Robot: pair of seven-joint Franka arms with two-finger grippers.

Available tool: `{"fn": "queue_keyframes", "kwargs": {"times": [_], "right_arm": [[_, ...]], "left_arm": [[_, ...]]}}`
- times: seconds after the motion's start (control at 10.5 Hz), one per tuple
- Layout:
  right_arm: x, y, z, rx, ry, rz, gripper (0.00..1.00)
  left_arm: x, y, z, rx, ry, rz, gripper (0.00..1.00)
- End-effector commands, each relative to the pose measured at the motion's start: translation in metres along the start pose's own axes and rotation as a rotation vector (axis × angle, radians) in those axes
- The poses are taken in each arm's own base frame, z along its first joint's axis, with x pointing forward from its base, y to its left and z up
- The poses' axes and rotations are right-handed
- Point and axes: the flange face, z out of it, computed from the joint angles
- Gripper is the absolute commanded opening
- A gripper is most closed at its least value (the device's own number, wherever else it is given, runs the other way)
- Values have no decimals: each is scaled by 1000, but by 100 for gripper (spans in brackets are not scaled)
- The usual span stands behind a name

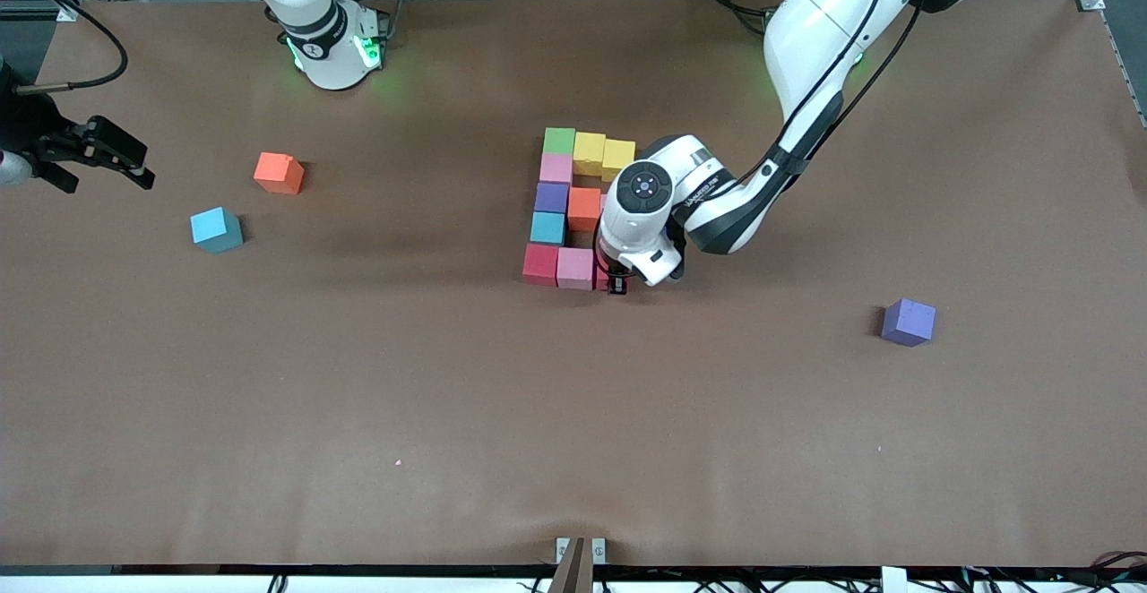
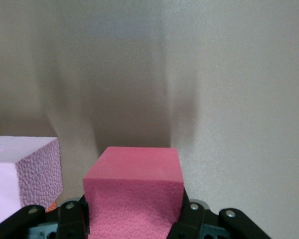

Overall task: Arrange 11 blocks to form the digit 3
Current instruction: 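Lower the red cube beside the lower red cube and open the left gripper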

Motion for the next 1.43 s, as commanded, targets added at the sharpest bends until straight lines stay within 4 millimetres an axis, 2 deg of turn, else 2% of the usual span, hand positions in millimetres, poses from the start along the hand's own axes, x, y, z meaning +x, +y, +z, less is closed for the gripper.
{"fn": "queue_keyframes", "kwargs": {"times": [0.0, 0.29, 0.86, 0.95, 1.05, 1.14, 1.33], "right_arm": [[-5, 2, -4, 0, 3, -1, 100], [-4, 3, -5, 0, 11, -3, 100], [-4, 3, -5, 0, 11, -1, 100], [-4, 4, -5, 0, 11, 0, 100], [-4, 4, -5, 0, 11, 2, 100], [-5, 5, -5, 0, 11, 2, 100], [-4, 5, -4, 0, 9, 2, 100]], "left_arm": [[-6, 1, 3, -28, 24, -3, 12], [-6, 1, 14, -30, 41, -1, 12], [-15, 1, 15, -36, 31, 8, 14], [-15, 1, 15, -36, 30, 11, 45], [-15, 1, 16, -36, 33, 13, 99], [-17, 0, 15, -40, 34, 21, 100], [-15, 4, -3, -63, 32, 16, 100]]}}
